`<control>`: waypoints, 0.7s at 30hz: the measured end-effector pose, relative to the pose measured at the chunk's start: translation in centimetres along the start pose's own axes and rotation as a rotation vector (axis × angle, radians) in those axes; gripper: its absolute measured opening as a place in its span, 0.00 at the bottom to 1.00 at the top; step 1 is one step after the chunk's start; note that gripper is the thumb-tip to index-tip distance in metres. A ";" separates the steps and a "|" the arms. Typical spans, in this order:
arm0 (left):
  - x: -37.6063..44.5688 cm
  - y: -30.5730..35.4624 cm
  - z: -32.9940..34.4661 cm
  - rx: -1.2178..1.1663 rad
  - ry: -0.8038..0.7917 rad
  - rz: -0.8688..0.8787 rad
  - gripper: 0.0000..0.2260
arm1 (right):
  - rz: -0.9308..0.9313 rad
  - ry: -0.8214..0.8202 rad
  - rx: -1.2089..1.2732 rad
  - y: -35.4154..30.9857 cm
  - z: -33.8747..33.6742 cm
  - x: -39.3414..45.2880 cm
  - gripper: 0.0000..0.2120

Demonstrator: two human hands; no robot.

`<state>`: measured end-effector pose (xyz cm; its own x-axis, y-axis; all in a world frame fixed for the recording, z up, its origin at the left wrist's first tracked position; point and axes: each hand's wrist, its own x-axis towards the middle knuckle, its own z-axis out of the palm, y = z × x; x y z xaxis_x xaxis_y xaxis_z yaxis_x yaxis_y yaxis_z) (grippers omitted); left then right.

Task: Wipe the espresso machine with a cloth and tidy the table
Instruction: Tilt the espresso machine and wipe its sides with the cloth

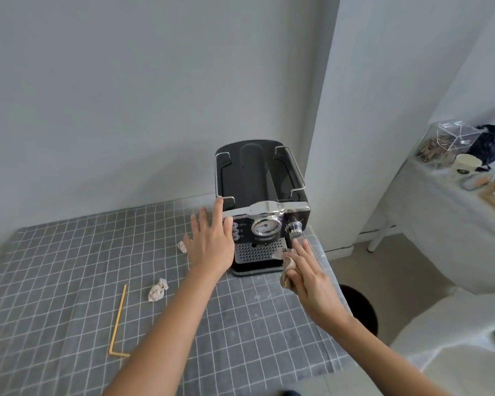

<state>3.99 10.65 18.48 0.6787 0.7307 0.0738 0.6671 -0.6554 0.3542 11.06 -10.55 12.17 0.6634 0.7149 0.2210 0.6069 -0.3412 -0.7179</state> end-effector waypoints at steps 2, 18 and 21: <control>-0.1 0.0 0.4 -0.030 0.016 -0.010 0.23 | 0.140 -0.077 -0.019 3.3 2.1 -2.2 0.19; 3.5 -0.2 -2.6 -0.257 0.307 -0.005 0.24 | 0.420 0.461 0.126 0.8 -6.2 7.6 0.10; 7.7 0.8 -4.6 -0.313 0.215 0.041 0.14 | 0.331 0.418 0.071 -1.8 -8.7 13.5 0.11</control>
<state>8.37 16.66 23.66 0.6010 0.7501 0.2760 0.4921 -0.6194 0.6117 22.73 -5.61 22.20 0.9407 0.2669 0.2091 0.3143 -0.4547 -0.8334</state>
